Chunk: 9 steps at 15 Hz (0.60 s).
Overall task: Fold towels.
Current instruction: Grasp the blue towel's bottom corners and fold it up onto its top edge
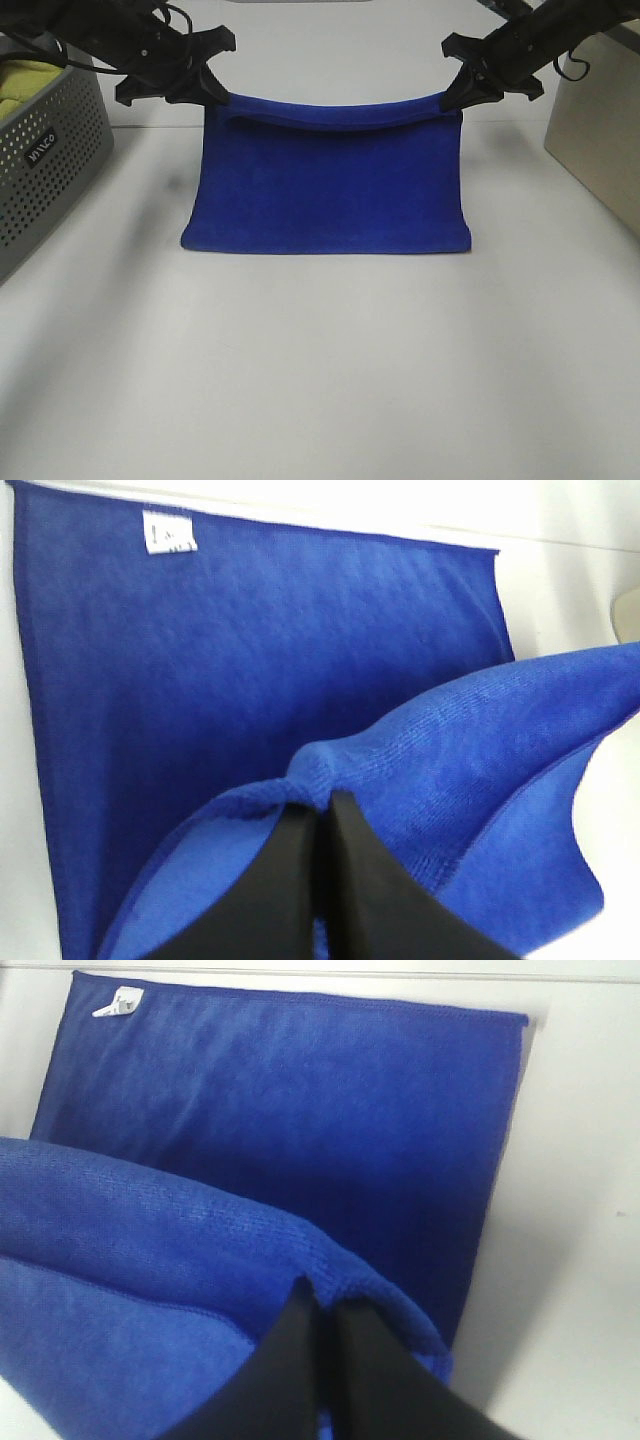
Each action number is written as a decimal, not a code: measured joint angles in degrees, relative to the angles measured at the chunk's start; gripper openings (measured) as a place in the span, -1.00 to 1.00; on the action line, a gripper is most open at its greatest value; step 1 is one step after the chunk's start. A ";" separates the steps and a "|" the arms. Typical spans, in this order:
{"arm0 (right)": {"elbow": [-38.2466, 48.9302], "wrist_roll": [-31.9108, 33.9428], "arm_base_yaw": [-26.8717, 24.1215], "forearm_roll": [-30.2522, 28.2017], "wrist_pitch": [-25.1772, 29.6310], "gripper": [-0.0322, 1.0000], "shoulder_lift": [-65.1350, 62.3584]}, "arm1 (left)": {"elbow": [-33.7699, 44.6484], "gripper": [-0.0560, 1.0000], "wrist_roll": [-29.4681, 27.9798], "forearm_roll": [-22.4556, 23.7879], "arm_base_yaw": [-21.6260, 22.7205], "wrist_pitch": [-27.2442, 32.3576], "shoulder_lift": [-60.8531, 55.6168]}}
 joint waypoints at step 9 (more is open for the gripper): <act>-4.01 -0.57 0.86 0.57 -13.98 -0.91 6.76 | -5.67 -0.88 1.66 1.26 -0.06 -15.53 8.65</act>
